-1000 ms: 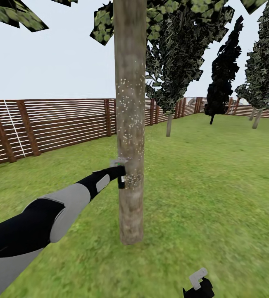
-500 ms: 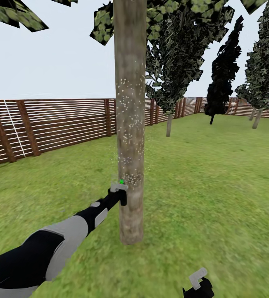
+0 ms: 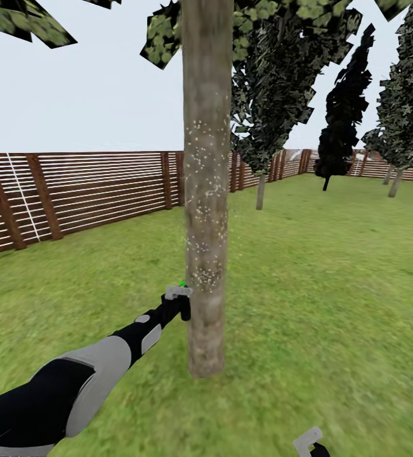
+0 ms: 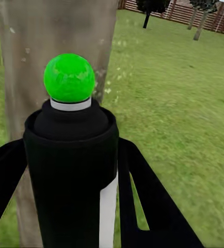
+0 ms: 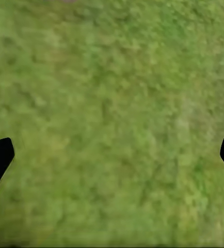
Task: In the garden, pick up the pesticide atomizer on the floor and spray pesticide onto both trees until each tree trunk is fully covered.
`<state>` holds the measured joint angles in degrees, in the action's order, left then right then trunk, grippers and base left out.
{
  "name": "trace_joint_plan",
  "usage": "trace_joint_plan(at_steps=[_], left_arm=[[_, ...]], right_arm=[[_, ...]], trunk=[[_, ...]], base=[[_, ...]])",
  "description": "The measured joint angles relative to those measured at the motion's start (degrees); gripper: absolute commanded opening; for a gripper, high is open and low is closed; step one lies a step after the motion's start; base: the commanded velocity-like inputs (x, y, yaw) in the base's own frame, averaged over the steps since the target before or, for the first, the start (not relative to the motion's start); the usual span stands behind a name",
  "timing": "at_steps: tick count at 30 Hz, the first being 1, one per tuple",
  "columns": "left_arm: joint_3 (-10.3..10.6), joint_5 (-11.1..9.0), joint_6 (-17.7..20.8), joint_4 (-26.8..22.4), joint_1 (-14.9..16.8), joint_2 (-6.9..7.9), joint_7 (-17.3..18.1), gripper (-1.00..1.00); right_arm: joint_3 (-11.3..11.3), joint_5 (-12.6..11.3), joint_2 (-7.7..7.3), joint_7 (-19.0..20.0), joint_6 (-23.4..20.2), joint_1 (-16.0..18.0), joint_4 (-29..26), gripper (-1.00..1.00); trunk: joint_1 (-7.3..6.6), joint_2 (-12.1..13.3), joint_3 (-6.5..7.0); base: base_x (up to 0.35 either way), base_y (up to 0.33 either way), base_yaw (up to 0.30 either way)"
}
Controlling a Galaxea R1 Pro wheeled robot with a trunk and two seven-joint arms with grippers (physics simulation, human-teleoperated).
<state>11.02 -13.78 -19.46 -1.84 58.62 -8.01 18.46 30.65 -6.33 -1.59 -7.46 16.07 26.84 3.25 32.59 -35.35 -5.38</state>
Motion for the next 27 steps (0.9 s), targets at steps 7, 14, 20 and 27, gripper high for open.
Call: trace_joint_plan(at_steps=[7, 14, 20, 27], left_arm=[[0.0, 0.0, 0.2, 0.0, -1.1, 0.12, 0.0, -1.00], [0.0, 0.0, 0.3, 0.0, -1.1, 0.45, 0.0, -1.00], [0.0, 0.0, 0.4, 0.0, -1.2, 0.45, 0.0, -1.00], [0.0, 0.0, 0.5, 0.0, -1.2, 0.45, 0.0, -1.00]], right_arm=[[0.0, 0.0, 0.00, 0.0, 0.0, -0.3, 0.0, 1.00], [0.0, 0.1, 0.00, 0.0, 0.0, -0.4, 0.0, 1.00], [0.0, 0.1, 0.08, 0.0, -0.1, -0.6, 0.0, 1.00], [0.1, 0.1, 0.09, 0.0, -0.1, -0.8, 0.0, 1.00]], trunk=[[0.00, 0.0, 0.00], [0.00, 0.0, 0.00], [0.00, 0.0, 0.00], [0.00, 0.0, 0.00]], base=[[0.005, 0.347, 0.000], [0.104, 0.350, -0.117], [0.187, 0.350, -0.290], [0.119, 0.350, -0.082]])
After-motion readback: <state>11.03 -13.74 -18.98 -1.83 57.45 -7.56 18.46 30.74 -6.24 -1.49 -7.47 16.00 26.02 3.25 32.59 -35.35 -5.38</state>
